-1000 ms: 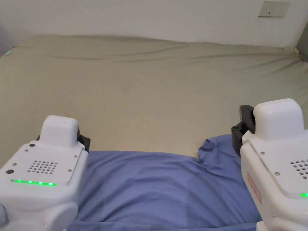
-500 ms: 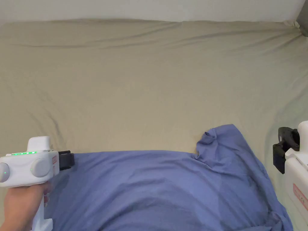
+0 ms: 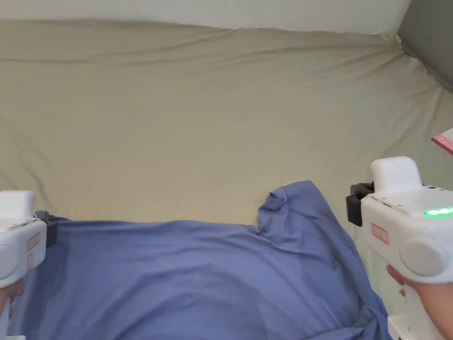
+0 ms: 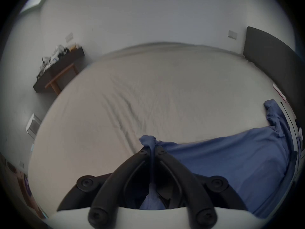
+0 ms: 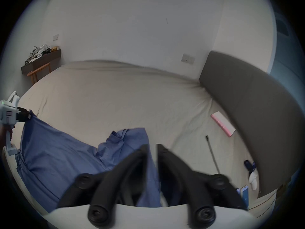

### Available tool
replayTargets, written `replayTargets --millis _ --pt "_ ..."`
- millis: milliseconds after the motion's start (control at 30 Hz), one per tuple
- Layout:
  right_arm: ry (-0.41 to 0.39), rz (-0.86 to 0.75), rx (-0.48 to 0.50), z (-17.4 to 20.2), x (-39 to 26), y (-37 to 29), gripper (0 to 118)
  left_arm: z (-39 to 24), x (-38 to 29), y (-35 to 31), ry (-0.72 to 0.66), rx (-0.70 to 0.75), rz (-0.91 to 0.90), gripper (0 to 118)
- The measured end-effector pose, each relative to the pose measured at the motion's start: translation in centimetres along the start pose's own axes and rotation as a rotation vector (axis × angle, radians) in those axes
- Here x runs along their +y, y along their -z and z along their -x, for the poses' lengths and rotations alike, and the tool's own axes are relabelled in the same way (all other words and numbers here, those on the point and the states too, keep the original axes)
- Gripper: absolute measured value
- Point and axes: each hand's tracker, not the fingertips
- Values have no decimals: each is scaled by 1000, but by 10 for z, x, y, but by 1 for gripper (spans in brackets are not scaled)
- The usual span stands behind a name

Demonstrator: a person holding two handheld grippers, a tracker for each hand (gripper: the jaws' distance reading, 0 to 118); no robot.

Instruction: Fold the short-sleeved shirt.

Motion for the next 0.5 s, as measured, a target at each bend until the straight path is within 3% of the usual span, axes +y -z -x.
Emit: replayTargets --millis 33,67,100,400,467,500 --pt "17 42 23 -5 -2 17 42 -2 1 -12 24 3 -28 2" --pt "7 112 20 -7 -5 33 75 -4 2 -23 50 5 -43 2" --pt "4 176 45 -12 -11 53 100 -7 2 -34 76 13 -59 2" --pt "43 491 64 -36 -64 144 100 -8 -22 -63 151 35 -76 2" --pt "82 428 120 -40 -65 142 82 -4 -28 -59 154 58 -60 2" --pt "84 418 143 -37 -63 137 59 -2 -31 -57 147 64 -44 2"
